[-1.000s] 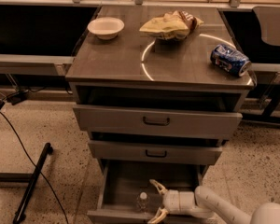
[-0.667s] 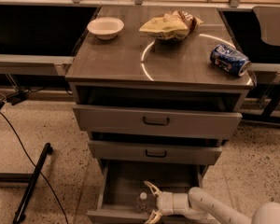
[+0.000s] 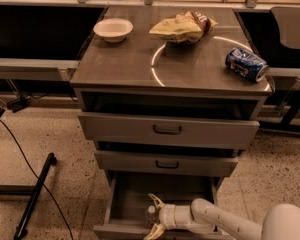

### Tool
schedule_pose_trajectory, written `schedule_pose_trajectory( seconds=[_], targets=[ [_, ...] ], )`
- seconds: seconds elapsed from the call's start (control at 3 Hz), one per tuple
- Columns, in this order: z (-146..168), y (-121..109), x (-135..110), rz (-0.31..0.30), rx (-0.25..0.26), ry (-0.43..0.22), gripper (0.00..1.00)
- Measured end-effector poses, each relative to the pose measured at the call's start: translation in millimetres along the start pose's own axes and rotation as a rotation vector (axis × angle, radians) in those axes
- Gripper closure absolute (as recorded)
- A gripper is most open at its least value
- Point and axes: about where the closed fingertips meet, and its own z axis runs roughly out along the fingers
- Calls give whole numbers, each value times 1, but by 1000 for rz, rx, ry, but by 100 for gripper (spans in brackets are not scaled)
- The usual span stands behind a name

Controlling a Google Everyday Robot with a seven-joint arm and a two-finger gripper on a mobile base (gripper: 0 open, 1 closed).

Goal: Pick water bottle from bottom drawer and place on counter

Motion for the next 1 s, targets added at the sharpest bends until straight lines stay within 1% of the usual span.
schedule_pose_trajectory(
  seconds=[0.33,0.67,1.0],
  targets=[
    [6,1,-1,12,-14,5,17],
    [6,1,-1,12,-14,5,41],
    [8,2,-3,14,-25,-10,64]
  ],
)
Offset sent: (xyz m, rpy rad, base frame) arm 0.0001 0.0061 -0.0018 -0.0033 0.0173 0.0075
